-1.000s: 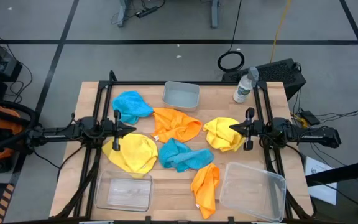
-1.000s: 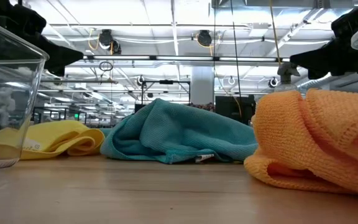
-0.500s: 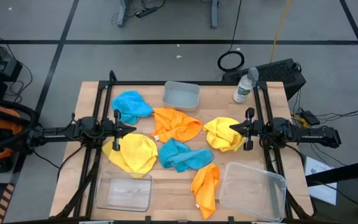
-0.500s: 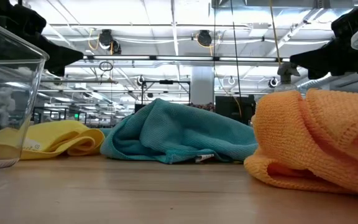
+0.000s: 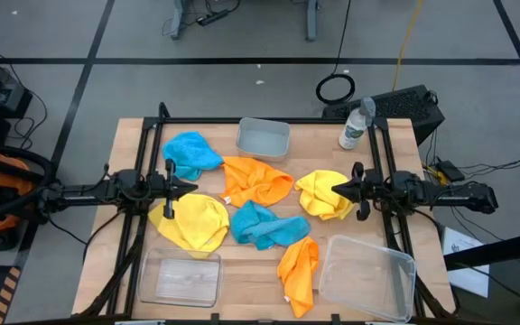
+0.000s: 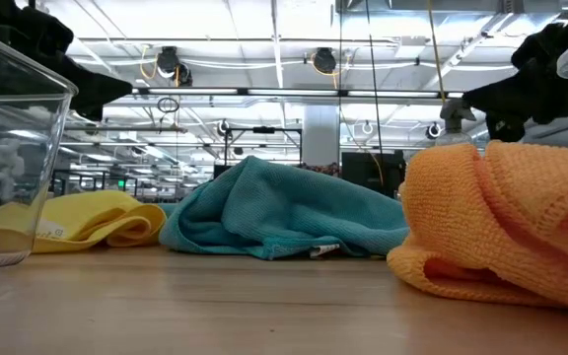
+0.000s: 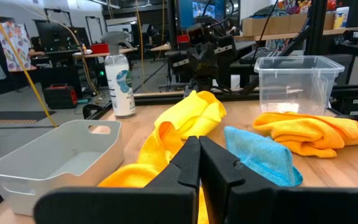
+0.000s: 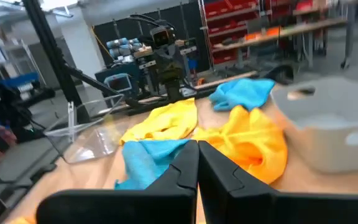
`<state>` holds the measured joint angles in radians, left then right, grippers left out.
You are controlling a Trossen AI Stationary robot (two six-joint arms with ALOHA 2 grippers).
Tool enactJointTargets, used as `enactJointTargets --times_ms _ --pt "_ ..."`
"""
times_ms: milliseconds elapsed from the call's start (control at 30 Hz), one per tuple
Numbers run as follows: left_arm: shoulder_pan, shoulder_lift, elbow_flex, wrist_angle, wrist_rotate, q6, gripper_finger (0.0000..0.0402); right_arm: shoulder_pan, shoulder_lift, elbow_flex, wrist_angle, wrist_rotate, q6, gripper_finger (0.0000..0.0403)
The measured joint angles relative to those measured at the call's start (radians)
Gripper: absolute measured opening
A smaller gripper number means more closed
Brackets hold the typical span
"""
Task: Sort microfiber towel by color & place in baskets
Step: Put the bottom blue microfiber cloth into the right transparent bin
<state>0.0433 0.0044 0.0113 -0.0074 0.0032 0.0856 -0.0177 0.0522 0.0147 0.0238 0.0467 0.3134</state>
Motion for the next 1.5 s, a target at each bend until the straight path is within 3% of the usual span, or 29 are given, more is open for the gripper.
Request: enactJointTargets --times_ms 233,567,933,1233,1500 --pt "0.000 0.000 0.000 0.000 0.000 0.000 0.0009 0.001 0.055 -0.002 0.013 -0.046 0.150 0.0000" --pt "0.000 0.000 -0.002 0.031 -0.001 -0.001 0.0009 0.038 0.102 -0.002 0.133 -0.078 0.093 0.0000" --pt "0.000 0.000 -0.002 0.050 -0.016 -0.001 0.0009 0.099 0.138 -0.001 0.127 -0.127 0.075 0.0000" --pt "0.000 0.000 -0.001 0.026 -0.015 -0.002 0.0009 0.210 0.299 0.004 0.249 0.008 0.063 0.0000" --pt "0.000 0.000 0.000 0.025 -0.015 -0.003 0.0008 0.292 0.560 0.189 0.273 0.102 -0.024 0.0000"
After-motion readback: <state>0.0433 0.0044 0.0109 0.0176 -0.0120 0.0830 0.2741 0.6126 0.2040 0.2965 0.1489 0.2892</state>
